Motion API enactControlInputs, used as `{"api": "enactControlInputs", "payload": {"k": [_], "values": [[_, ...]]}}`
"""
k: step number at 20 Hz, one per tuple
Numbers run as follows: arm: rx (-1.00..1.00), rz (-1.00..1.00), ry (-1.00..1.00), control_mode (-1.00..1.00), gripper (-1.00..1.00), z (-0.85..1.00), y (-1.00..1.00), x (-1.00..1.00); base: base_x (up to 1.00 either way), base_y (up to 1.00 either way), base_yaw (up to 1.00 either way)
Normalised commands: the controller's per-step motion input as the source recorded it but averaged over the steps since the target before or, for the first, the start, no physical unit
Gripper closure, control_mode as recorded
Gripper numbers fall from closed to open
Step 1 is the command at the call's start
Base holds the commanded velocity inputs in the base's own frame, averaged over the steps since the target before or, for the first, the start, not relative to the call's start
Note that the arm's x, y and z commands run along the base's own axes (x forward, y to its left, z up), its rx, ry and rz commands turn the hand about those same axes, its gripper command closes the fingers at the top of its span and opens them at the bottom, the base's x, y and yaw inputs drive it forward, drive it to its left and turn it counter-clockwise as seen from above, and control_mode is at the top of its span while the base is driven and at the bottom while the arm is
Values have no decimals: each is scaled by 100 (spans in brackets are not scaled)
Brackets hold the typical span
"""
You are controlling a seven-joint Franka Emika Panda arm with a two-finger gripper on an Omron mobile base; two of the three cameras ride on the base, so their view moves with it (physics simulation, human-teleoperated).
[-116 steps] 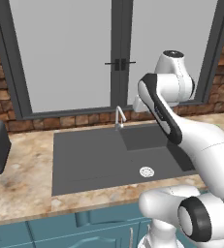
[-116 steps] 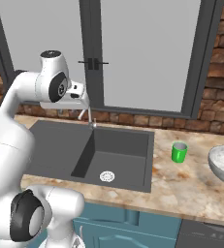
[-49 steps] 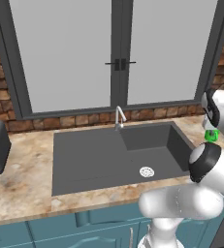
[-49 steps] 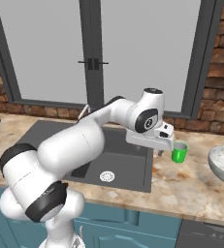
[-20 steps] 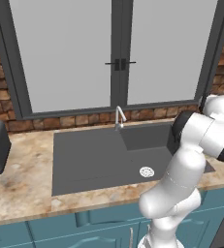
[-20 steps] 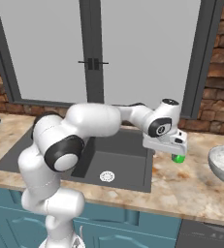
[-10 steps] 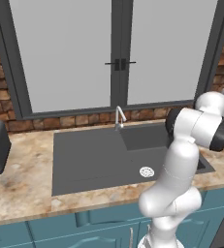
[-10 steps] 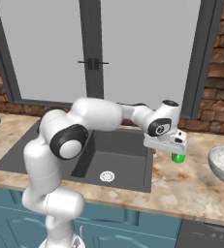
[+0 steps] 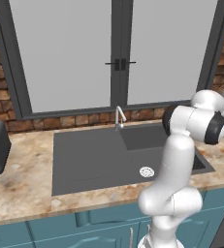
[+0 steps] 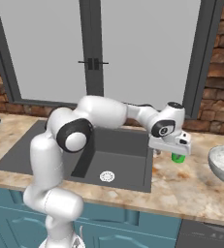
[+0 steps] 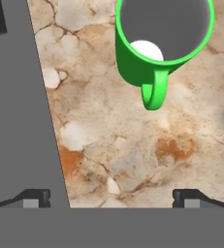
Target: Pick the mug and place it in the sink. Pick the bowl and place it in the open cabinet and then close the cabinet.
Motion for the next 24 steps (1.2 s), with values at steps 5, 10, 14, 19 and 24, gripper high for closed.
{"api": "enactControlInputs", "payload": {"k": [5,10,14,19,24], "values": [[4,1,0,-100,-100,-13,-18,17,0,0,0],[6,2,0,-100,-100,-18,-18,19,0,0,0],[5,3,-1,-100,-100,-16,-16,22,0,0,0],[3,3,-3,-100,-100,-12,-15,22,0,0,0],[1,2,-5,-100,-100,-18,-4,22,0,0,0]]}}
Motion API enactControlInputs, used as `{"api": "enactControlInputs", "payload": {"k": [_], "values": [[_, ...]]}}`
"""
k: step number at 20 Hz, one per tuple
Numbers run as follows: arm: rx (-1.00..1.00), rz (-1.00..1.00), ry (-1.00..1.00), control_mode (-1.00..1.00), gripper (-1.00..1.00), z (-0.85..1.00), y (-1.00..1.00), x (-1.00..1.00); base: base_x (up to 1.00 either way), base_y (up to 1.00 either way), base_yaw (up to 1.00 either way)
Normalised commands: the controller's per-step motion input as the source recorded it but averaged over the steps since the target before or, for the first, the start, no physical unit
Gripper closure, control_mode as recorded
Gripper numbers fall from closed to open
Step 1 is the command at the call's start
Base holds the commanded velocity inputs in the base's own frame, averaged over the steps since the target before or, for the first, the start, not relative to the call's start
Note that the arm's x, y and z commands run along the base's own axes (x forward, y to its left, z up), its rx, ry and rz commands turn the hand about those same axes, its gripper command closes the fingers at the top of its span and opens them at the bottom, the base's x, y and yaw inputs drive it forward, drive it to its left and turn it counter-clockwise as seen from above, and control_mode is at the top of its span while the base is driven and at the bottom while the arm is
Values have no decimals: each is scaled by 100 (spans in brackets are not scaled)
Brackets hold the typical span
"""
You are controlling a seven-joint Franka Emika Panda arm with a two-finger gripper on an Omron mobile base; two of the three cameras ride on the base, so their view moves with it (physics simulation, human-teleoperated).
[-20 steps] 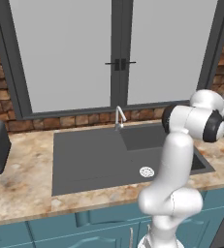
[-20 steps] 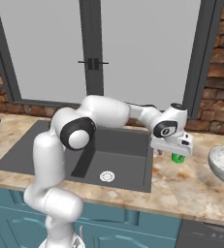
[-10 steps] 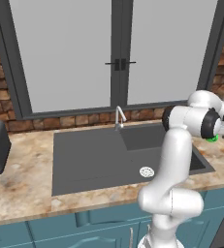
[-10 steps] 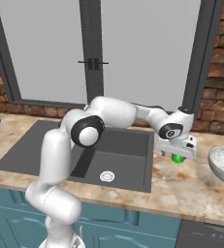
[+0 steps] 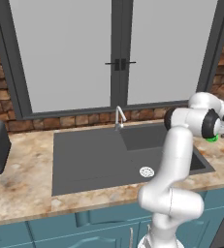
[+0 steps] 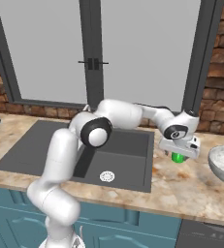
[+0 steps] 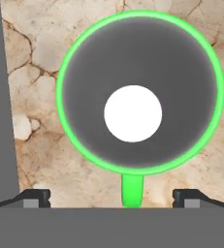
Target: Pick the mug and place it in the sink. Pick the bowl and place it in the open cabinet and then close the cabinet.
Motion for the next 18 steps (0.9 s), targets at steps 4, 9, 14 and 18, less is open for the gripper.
{"api": "enactControlInputs", "payload": {"k": [4,9,14,18], "values": [[0,0,-7,-100,-100,-18,0,28,0,0,0],[0,2,-1,-100,-100,-8,-11,28,0,0,0],[0,1,0,-100,-100,-8,-12,19,0,0,0],[0,0,0,-100,100,-39,14,1,0,0,0]]}}
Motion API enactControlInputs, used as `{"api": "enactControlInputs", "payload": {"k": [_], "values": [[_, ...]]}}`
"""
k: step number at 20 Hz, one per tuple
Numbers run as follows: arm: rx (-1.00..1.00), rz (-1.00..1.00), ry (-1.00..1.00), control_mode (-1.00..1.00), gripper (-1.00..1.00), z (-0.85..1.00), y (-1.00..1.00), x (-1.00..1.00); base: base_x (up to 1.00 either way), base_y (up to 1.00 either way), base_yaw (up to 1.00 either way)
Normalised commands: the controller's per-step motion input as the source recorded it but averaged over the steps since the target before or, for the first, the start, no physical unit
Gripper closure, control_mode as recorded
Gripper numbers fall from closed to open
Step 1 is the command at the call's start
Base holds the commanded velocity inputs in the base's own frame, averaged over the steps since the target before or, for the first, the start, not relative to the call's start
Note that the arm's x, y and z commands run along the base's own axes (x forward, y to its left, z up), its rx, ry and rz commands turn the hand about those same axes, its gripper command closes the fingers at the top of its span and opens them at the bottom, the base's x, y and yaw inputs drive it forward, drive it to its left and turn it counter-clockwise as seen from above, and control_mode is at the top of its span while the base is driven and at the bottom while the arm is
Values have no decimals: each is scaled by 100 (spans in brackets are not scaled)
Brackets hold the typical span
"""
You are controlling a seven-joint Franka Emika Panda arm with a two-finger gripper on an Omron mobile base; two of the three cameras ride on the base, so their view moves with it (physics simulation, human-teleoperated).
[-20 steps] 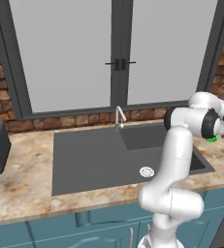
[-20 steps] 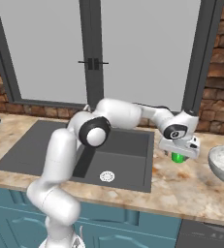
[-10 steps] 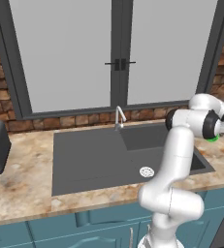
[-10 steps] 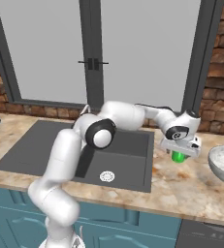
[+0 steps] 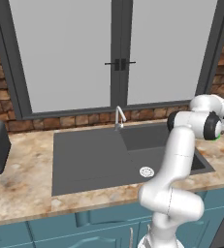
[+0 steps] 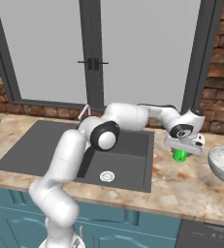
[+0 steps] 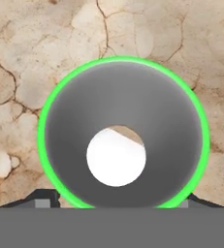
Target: Pick the mug and place it in the sink. Pick the bowl and place it in the open cabinet and then close the cabinet.
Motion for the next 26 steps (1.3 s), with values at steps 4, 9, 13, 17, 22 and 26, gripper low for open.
{"api": "enactControlInputs", "payload": {"k": [4,9,13,17,22,26], "values": [[4,0,1,-100,100,-49,9,0,0,0,0],[9,0,2,-100,100,-55,2,-3,0,0,0],[-1,2,-6,-100,100,-11,47,-68,0,0,0],[-2,10,-3,-100,100,-17,71,-50,0,0,0],[-15,16,-2,-100,100,84,81,-31,0,0,0],[-20,36,-8,-100,100,44,83,-20,0,0,0]]}}
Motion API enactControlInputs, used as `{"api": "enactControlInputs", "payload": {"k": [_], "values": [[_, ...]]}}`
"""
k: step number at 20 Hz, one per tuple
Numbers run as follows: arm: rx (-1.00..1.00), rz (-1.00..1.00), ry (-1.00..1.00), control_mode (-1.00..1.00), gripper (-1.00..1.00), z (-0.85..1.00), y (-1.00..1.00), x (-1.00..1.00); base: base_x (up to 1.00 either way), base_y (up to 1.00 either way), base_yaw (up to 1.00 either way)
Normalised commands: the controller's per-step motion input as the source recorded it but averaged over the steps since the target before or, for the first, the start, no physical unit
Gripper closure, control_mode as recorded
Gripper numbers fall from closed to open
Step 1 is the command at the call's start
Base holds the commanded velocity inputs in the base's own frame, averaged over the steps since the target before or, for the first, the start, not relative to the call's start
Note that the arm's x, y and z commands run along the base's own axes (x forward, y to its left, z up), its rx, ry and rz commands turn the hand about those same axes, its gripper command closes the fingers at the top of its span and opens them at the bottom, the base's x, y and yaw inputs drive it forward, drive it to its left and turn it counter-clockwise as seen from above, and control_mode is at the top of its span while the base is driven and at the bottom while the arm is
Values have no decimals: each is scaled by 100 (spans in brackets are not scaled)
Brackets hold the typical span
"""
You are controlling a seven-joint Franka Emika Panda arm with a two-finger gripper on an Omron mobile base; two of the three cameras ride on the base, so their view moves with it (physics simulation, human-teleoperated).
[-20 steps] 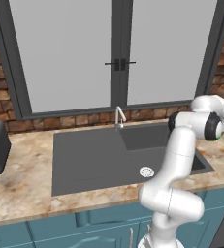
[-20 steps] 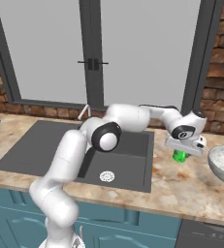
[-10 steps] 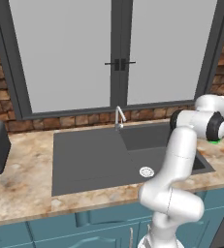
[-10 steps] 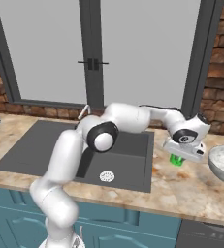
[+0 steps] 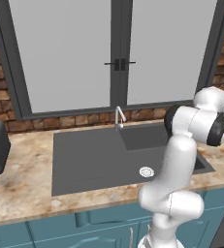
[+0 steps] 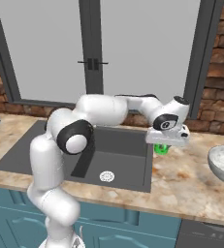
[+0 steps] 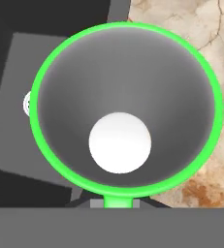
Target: Pick the mug and place it in the sink. Pick the bowl and place it in the open cabinet and then close the cabinet.
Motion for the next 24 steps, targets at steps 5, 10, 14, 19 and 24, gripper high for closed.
{"api": "enactControlInputs", "payload": {"k": [5,10,14,19,24], "values": [[-5,40,-2,-100,100,7,81,-21,0,0,0],[0,35,-7,-100,100,0,71,-1,0,0,0],[0,21,-3,-100,100,0,69,0,0,0,0],[-2,19,0,-100,100,0,53,0,0,0,0],[0,17,1,-100,100,-3,19,12,0,0,0]]}}
